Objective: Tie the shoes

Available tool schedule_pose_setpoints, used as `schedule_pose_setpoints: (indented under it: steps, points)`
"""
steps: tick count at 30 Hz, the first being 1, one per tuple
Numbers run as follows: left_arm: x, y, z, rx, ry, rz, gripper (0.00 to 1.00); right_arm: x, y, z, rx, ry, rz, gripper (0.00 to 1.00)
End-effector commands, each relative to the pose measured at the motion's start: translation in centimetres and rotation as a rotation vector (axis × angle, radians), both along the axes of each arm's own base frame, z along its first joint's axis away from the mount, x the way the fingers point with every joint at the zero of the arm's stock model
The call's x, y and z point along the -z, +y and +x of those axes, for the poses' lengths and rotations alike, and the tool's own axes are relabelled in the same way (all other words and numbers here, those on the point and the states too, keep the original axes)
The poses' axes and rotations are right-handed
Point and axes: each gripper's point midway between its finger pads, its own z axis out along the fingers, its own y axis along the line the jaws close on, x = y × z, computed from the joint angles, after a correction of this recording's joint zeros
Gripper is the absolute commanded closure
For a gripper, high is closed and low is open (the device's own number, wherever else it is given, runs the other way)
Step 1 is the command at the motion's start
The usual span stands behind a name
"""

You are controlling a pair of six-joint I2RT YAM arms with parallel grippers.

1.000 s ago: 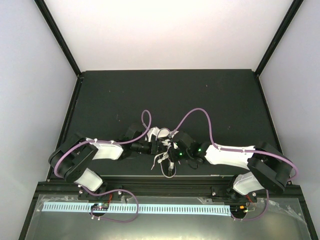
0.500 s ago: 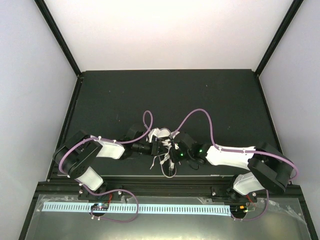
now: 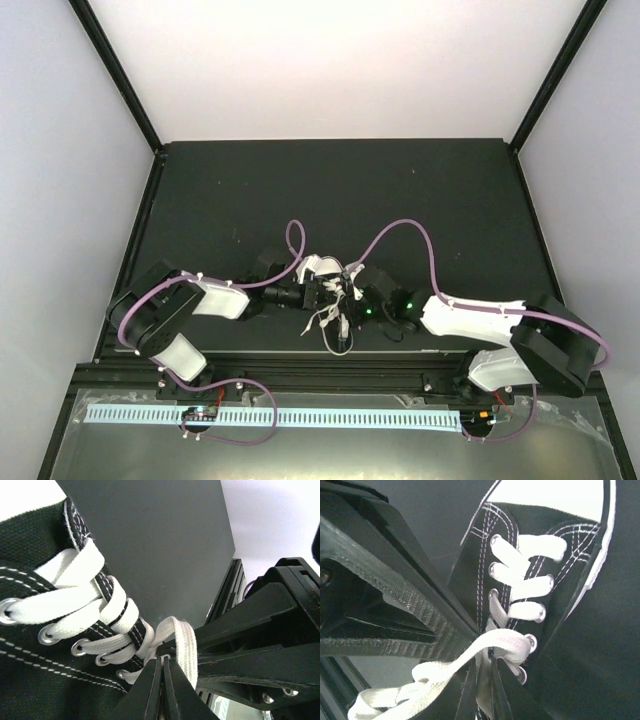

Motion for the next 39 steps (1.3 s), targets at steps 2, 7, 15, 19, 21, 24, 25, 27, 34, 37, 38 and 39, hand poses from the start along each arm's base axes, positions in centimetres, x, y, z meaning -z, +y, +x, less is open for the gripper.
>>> schedule_pose_setpoints:
  steps: [2,7,15,19,21,24,25,27,34,37,38,39]
  points:
    - [-1.7,0.1,0.5,-0.040,-0.074,-0.042,0.98,-0.9,-1.7,0.4,0.035,-0.060,-0.034,0.85]
    - [-1.9,0.6,0.4,-0.074,-0.079,-0.036,0.98,-1.2,-3.2,0.1,0.052,-0.077,-0.056,0.75]
    - [-1.8,1.2,0.3,-0.106,-0.069,-0.033,0.99,-2.3,-2.1,-0.7,-0.003,-0.071,0.020,0.70]
    - [-1.8,1.5,0.4,-0.137,-0.044,-0.029,0.98,-4.6,-0.7,-1.4,-0.065,-0.118,0.082,0.61]
    - [-1.7,1.6,0.4,-0.152,-0.034,-0.022,0.98,-5.4,-0.5,-1.5,-0.060,-0.148,0.081,0.53]
    - [-1.5,1.7,0.5,-0.167,-0.020,-0.010,0.98,-5.6,-0.5,-1.5,-0.045,-0.193,0.030,0.42]
    - [-1.5,1.8,0.5,-0.170,-0.017,-0.008,0.98,-5.6,-0.2,-1.8,-0.051,-0.211,0.011,0.37]
    - [-1.5,1.7,0.5,-0.172,-0.012,-0.008,0.98,-5.5,0.3,-2.2,-0.057,-0.237,-0.031,0.32]
    - [-1.5,1.7,0.4,-0.179,-0.006,-0.003,0.98,-4.8,2.3,-2.7,-0.030,-0.287,-0.163,0.26]
    - [-1.5,1.7,0.4,-0.179,-0.007,-0.003,0.98,-4.4,3.3,-3.0,-0.035,-0.308,-0.209,0.23]
    - [-1.6,1.7,0.3,-0.178,-0.007,-0.003,0.98,-4.2,3.5,-3.0,-0.032,-0.311,-0.231,0.23]
    - [-1.5,1.7,0.4,-0.180,-0.007,-0.002,0.99,-3.6,3.4,-3.0,-0.025,-0.308,-0.266,0.23]
